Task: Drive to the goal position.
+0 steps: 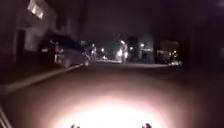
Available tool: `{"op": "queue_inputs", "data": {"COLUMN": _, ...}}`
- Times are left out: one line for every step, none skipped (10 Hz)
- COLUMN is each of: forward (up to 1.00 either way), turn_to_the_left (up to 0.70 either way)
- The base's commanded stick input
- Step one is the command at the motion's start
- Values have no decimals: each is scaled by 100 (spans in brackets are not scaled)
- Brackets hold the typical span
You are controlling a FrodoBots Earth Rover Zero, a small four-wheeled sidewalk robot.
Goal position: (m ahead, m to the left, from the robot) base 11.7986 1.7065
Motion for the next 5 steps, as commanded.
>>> {"op": "queue_inputs", "data": {"forward": 100, "turn_to_the_left": 0}}
{"op": "queue_inputs", "data": {"forward": 100, "turn_to_the_left": 0}}
{"op": "queue_inputs", "data": {"forward": 100, "turn_to_the_left": 0}}
{"op": "queue_inputs", "data": {"forward": 100, "turn_to_the_left": 0}}
{"op": "queue_inputs", "data": {"forward": 100, "turn_to_the_left": 0}}
